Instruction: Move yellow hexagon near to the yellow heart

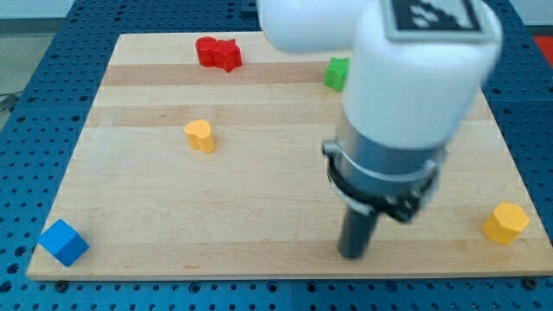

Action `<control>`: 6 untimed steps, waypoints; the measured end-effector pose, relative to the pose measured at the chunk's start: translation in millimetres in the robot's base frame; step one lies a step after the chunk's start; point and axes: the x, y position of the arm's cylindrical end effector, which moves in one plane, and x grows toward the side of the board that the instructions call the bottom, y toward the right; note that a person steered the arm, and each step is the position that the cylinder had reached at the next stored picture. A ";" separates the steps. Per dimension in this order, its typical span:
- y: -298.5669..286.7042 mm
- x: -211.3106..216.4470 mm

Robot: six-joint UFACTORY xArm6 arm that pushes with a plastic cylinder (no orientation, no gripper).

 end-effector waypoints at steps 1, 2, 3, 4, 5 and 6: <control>32.1 -52.1; 142.6 -74.4; 266.5 -75.2; 274.1 -43.6; 247.1 31.3; 238.1 29.9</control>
